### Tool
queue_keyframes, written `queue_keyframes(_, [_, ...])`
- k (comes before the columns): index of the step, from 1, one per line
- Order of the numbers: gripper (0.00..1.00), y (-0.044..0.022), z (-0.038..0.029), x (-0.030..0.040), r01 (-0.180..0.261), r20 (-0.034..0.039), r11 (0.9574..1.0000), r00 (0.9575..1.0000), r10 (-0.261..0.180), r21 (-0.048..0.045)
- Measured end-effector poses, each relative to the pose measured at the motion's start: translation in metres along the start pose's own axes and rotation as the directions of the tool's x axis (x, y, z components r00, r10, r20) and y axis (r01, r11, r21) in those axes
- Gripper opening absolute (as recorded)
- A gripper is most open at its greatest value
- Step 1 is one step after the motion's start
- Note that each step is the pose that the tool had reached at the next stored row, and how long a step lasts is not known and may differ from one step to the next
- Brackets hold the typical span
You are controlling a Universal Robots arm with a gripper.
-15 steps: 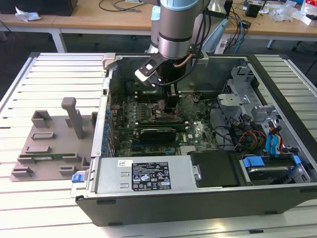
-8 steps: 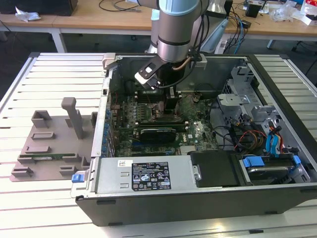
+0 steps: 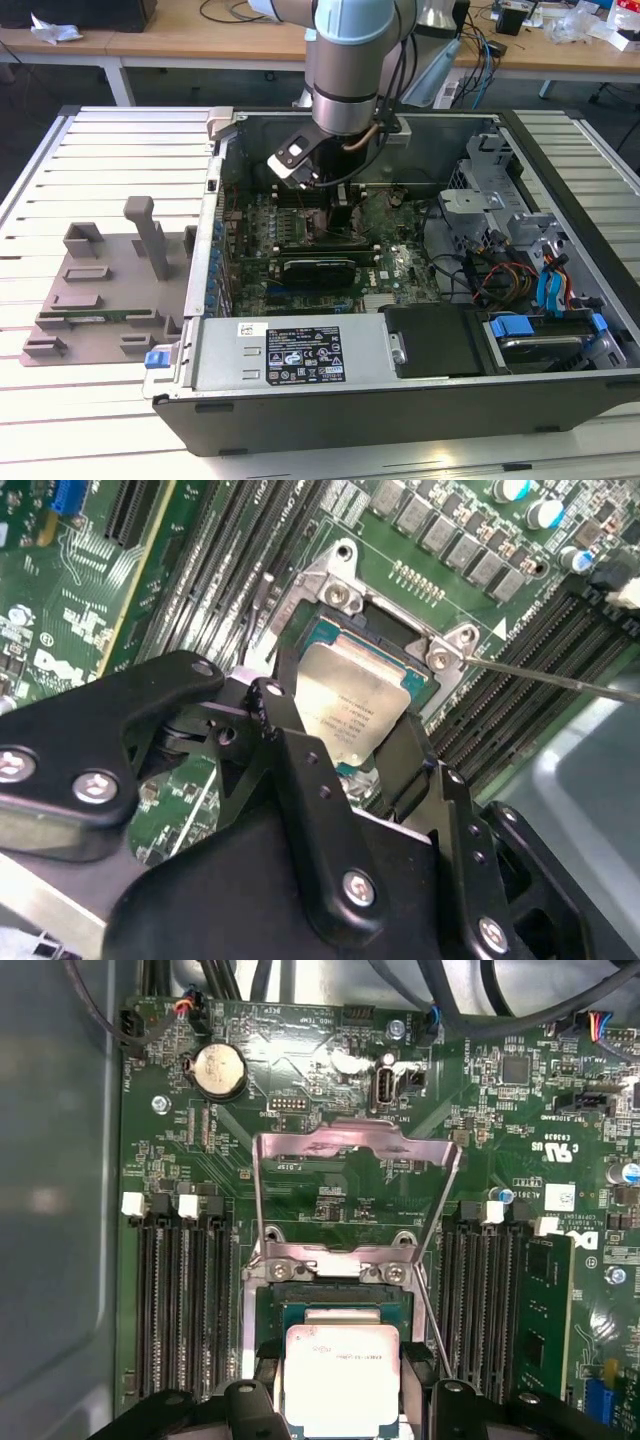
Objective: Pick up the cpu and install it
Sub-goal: 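Place the cpu into insertion slot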
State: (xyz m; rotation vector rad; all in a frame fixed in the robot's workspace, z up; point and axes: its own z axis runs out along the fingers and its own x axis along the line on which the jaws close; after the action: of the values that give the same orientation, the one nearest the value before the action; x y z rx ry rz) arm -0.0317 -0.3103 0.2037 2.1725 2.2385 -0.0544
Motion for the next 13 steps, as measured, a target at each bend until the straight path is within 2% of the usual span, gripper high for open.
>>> queue_keyframes(7, [0.55,0.0012,0.0052,0.0002,0.0,0.0001,1.0,1.0,0.0,0.0001])
queue_keyframes(11, [0.55,0.0012,0.0058,0.0003,0.0,0.0,1.0,1.0,0.0,0.0001])
queue_keyframes(12, [0.56,0.0013,0.006,0.0004,0.0,-0.0004,1.0,1.0,0.0,-0.0003])
queue_keyframes(13, [0.62,0.0012,0.006,0.0004,0.0,-0.0003,1.0,1.0,0.0,-0.0002])
